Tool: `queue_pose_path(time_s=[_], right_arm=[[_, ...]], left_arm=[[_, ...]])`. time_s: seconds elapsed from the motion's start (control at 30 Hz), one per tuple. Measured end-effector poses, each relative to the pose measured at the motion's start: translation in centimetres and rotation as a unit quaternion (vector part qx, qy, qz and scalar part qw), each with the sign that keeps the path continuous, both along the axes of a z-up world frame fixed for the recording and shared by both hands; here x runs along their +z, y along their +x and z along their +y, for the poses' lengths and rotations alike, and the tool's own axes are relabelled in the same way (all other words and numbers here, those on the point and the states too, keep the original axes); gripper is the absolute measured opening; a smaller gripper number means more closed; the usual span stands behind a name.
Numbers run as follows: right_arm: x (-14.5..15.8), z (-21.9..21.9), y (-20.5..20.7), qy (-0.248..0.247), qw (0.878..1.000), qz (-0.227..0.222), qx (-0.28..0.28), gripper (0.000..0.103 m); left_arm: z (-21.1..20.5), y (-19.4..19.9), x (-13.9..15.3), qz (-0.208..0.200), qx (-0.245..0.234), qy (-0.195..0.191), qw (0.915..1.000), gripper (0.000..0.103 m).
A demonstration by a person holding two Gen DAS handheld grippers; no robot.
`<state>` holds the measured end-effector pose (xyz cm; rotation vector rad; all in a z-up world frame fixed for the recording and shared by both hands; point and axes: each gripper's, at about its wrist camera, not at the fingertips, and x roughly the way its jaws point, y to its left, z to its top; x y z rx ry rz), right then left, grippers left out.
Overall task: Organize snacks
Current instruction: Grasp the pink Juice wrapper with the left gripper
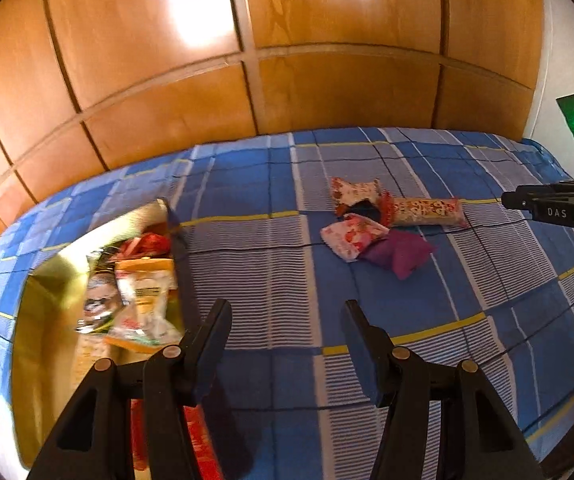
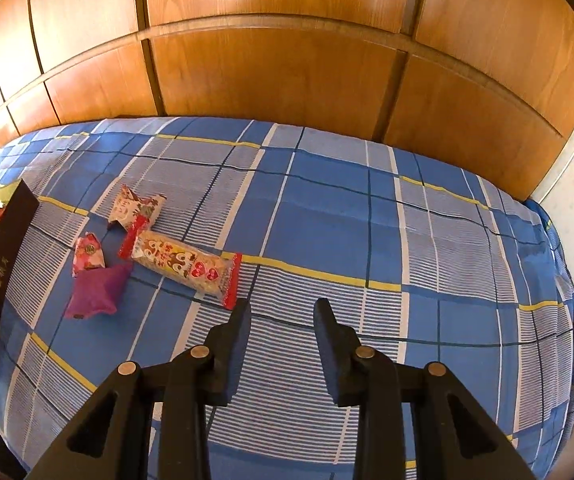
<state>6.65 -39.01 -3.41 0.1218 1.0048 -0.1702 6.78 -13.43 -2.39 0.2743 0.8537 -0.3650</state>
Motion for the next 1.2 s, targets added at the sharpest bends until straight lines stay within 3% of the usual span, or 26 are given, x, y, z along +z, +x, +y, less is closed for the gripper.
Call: queue_pose_path(time_s=[0.17, 0.43, 0.73, 1.07, 1.2], right_arm=[[0.3, -0.1, -0.1, 0.006, 1.0, -0.005, 0.0, 0.033], [0.9, -0.1, 0.0, 0.011, 1.0, -0.016, 0.002, 0.034], [1.0, 0.4, 0.0, 0.012, 1.0, -0.017, 0.012, 0.035], [0.9, 0.6, 0.1, 0.014, 1.0, -0.015, 0.017, 0.035], [0.8, 0.8, 0.2, 0.015, 1.0, -0.013, 0.021, 0.036]], left_arm=[[-1.5, 2.0, -0.8, 0.051, -0.006, -0.029, 0.9983, 0.06], [-3.5, 3.9, -2.2, 0.09, -0.004, -0.047, 0.9948, 0.063], [-4.7, 6.5, -3.4, 0.099, -0.004, -0.016, 0.995, 0.063], [-8.3, 10.3, -5.3, 0.116, -0.062, 0.014, 0.9912, 0.066], [-9.2, 11.5, -6.3, 0.121, -0.077, 0.008, 0.9896, 0.066]])
